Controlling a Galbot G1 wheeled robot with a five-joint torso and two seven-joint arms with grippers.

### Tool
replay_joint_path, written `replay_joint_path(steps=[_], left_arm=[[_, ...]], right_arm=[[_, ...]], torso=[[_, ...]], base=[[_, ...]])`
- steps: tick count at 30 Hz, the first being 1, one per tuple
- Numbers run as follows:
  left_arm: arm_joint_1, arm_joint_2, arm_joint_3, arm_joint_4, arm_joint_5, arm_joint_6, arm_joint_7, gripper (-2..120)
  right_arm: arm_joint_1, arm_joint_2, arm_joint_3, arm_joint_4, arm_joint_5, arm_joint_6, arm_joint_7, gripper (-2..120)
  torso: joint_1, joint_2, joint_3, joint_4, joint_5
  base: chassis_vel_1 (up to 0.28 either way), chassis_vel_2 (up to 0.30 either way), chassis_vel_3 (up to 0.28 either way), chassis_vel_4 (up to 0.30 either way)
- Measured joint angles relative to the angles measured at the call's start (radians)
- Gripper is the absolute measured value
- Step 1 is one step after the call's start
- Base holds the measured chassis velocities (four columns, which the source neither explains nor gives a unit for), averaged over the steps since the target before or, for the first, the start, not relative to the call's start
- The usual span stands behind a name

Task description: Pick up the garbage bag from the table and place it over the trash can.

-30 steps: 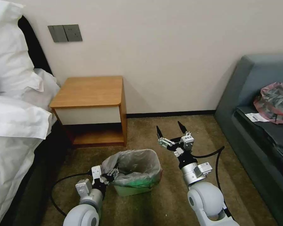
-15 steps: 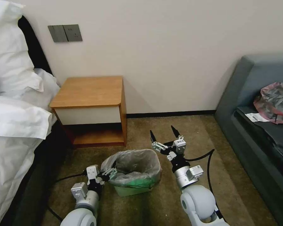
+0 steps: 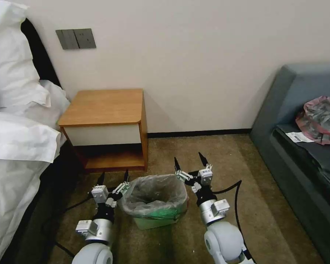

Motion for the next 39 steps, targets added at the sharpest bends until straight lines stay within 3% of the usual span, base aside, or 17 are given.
replay_joint_path(steps=[6, 7, 8, 11, 39], left_arm=[[-0.024, 0.001, -0.008, 0.025, 0.007, -0.047, 0.012, 99], [-0.025, 0.001, -0.011, 0.025, 0.003, -0.048, 0.013, 99], [-0.027, 0.001, -0.01, 0.025, 0.002, -0.049, 0.013, 99], [-0.027, 0.001, -0.008, 0.024, 0.0, -0.049, 0.013, 99], [-0.028, 0.003, -0.009, 0.021, -0.005, -0.042, 0.011, 99]], right_arm=[[-0.002, 0.018, 0.009, -0.025, -0.027, 0.04, 0.033, 100], [-0.002, 0.018, 0.009, -0.025, -0.027, 0.04, 0.033, 100], [-0.002, 0.018, 0.009, -0.025, -0.027, 0.04, 0.033, 100], [-0.002, 0.018, 0.009, -0.025, -0.027, 0.04, 0.033, 100], [-0.002, 0.018, 0.009, -0.025, -0.027, 0.04, 0.033, 100]], torso=[[0.0, 0.0, 0.0, -0.0005, -0.0018], [0.0, 0.0, 0.0, -0.0005, 0.003], [0.0, 0.0, 0.0, 0.0003, 0.0039], [0.0, 0.0, 0.0, 0.0001, 0.0019], [0.0, 0.0, 0.0, 0.0, 0.0016]], base=[[0.0, 0.0, 0.0, 0.0], [0.0, 0.0, 0.0, 0.0], [0.0, 0.0, 0.0, 0.0], [0.0, 0.0, 0.0, 0.0], [0.0, 0.0, 0.0, 0.0]])
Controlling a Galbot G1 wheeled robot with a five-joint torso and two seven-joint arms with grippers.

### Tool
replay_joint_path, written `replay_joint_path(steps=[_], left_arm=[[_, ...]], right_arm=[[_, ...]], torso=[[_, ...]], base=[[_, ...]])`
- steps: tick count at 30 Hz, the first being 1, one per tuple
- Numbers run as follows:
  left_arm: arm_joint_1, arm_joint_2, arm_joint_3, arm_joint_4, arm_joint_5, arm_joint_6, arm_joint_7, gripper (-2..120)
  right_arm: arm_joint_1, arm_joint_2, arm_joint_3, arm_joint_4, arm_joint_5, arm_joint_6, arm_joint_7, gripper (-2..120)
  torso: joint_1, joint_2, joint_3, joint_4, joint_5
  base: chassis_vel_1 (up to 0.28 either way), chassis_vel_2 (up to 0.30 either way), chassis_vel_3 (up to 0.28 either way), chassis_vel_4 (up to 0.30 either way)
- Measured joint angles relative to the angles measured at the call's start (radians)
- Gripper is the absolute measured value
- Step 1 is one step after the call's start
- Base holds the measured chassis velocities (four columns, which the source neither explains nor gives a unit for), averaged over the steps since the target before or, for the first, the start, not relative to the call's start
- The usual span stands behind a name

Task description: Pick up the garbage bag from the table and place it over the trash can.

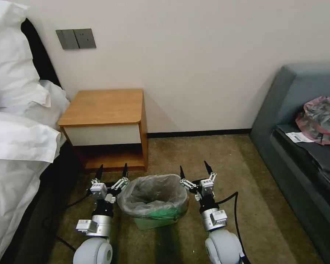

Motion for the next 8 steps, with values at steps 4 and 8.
replay_joint_path(steps=[4, 8], left_arm=[[0.0, 0.0, 0.0, 0.0, 0.0, 0.001, 0.0, 99], [0.0, 0.0, 0.0, 0.0, 0.0, 0.001, -0.001, 99]], right_arm=[[0.0, 0.0, 0.0, 0.0, 0.0, 0.0, 0.0, 100], [0.0, 0.0, 0.0, 0.0, 0.0, 0.0, 0.0, 100]], torso=[[0.0, 0.0, 0.0, 0.0, 0.0], [0.0, 0.0, 0.0, 0.0, 0.0]], base=[[0.0, 0.0, 0.0, 0.0], [0.0, 0.0, 0.0, 0.0]])
